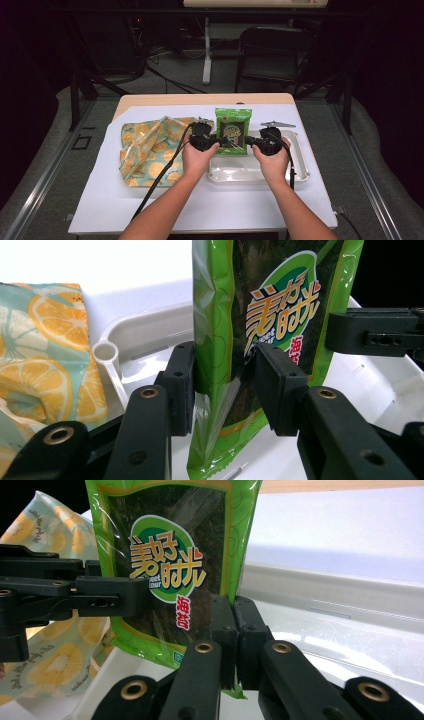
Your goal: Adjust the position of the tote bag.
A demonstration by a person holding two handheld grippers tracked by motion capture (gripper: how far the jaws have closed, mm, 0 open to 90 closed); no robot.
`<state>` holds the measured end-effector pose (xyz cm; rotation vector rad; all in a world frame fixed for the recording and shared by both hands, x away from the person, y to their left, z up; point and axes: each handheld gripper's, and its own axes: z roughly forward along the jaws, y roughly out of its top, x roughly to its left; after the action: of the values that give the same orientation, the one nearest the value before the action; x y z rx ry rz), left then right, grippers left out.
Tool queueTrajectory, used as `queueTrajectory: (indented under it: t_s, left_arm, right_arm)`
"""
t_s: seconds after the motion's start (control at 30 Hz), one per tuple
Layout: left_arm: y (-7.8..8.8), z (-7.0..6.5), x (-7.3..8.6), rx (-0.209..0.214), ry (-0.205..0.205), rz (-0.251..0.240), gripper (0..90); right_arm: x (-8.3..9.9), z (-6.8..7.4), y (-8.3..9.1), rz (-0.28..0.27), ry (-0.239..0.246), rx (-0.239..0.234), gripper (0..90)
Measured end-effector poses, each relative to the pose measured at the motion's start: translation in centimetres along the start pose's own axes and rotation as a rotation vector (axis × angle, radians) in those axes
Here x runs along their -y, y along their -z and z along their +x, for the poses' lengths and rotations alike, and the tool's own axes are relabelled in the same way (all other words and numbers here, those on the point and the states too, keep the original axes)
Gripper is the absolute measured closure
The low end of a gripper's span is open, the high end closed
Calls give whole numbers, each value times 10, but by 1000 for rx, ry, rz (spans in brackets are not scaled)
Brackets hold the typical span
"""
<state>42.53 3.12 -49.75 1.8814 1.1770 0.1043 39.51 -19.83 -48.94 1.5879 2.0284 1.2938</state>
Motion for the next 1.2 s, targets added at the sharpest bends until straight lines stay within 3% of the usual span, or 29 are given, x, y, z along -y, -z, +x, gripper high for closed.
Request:
queueTrajectory:
  t_s: [0.3, 1.2]
  left_arm:
    - [-6, 2, -2, -13, 24, 9, 606]
    - [-19, 9, -3, -26, 60, 46, 602]
  right_arm:
    - [-1, -4, -7, 10, -24, -5, 875]
    - [-2, -9, -20, 40, -19, 17, 862]
